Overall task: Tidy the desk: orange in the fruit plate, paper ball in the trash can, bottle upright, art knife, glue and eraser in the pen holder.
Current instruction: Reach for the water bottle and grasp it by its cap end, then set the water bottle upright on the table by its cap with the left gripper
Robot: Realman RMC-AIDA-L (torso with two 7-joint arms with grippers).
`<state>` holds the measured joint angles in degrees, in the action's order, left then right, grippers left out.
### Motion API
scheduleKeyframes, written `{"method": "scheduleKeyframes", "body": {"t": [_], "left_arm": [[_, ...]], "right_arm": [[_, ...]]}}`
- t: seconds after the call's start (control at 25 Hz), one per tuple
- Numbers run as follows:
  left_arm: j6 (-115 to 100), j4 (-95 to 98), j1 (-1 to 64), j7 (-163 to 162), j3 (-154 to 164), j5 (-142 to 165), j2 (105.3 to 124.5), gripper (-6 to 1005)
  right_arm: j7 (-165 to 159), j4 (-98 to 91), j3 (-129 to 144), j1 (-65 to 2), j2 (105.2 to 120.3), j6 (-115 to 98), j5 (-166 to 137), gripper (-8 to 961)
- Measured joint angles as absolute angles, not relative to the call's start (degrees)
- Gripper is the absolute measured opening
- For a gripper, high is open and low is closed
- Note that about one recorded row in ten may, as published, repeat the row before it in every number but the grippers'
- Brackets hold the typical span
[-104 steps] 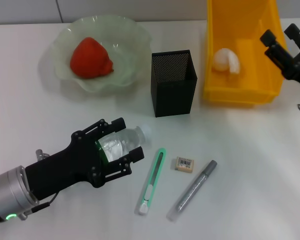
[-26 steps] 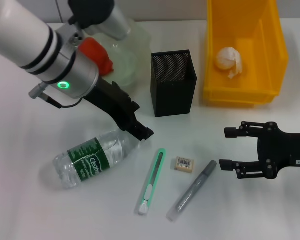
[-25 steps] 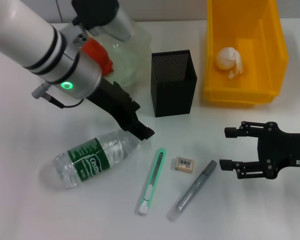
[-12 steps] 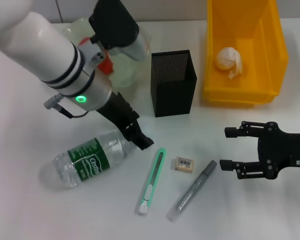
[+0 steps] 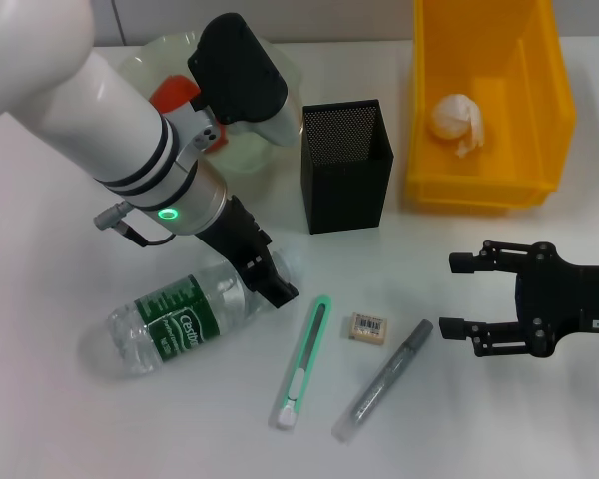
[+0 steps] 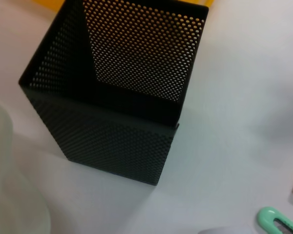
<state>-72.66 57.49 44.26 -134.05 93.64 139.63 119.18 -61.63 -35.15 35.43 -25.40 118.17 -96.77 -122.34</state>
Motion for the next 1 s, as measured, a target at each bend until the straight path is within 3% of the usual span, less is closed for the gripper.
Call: {"method": "scheduleKeyframes", "body": {"t": [0.36,0.48,0.68,1.0], "left_arm": [[-71.0,57.5,44.2,-133.7,96.0,139.8,119.17,774],[-70.9,57.6,44.1,-133.5,96.1,139.8,119.18,587],[-70.8,58.6,43.8,-133.1,95.7,139.8,119.18,445],[-73.6,66.0,38.4,-126.9,86.2,130.2,118.67,445]], "right_arm": [[-61.6,-35.2,35.4,-25.4,118.21,-96.8,-122.3,797],[-61.6,-35.2,35.4,-25.5,118.21,-96.8,-122.3,797],[-61.6,-35.2,35.4,-25.7,118.21,-96.8,-122.3,797],[-61.6,-35.2,35.4,-25.8,118.22,-96.8,-122.3,798]]}}
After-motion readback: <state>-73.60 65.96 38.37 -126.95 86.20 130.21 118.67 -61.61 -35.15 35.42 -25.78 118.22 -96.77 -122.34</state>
